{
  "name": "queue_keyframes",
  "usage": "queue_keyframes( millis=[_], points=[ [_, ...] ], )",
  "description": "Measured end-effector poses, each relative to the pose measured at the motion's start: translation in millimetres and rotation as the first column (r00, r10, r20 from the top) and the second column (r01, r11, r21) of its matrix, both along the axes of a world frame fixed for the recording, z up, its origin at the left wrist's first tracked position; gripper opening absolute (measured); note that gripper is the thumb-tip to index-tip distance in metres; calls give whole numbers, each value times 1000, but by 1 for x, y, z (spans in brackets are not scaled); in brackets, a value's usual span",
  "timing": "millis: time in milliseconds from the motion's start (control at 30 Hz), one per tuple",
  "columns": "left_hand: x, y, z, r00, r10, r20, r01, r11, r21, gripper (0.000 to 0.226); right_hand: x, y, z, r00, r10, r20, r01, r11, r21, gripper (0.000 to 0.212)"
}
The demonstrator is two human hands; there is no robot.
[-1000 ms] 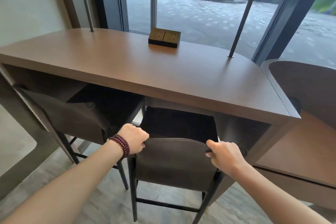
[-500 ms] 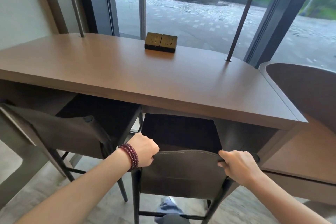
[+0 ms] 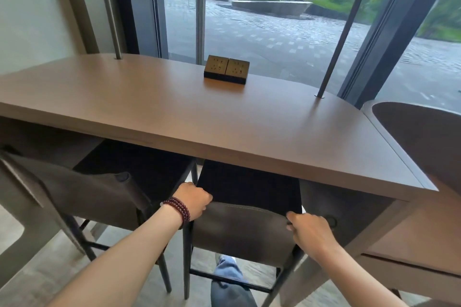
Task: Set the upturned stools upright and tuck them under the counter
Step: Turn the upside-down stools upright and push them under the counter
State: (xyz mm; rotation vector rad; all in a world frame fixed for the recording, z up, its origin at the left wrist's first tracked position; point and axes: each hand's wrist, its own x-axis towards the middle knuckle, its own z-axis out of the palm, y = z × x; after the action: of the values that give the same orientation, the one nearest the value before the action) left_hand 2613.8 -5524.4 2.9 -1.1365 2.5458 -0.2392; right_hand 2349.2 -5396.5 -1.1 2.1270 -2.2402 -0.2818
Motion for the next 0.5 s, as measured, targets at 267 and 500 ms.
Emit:
queue_keyframes(
  millis=[267, 500],
  points=[
    [3, -12, -6, 995, 60, -80, -57, 997, 45, 19, -2, -4, -1, 1000, 20, 13, -20, 1000, -13, 22],
    [21, -10, -11, 982, 104, -158, -116, 991, -69, 33, -47, 15, 5, 999, 33, 4, -33, 995, -95, 17]
  ],
)
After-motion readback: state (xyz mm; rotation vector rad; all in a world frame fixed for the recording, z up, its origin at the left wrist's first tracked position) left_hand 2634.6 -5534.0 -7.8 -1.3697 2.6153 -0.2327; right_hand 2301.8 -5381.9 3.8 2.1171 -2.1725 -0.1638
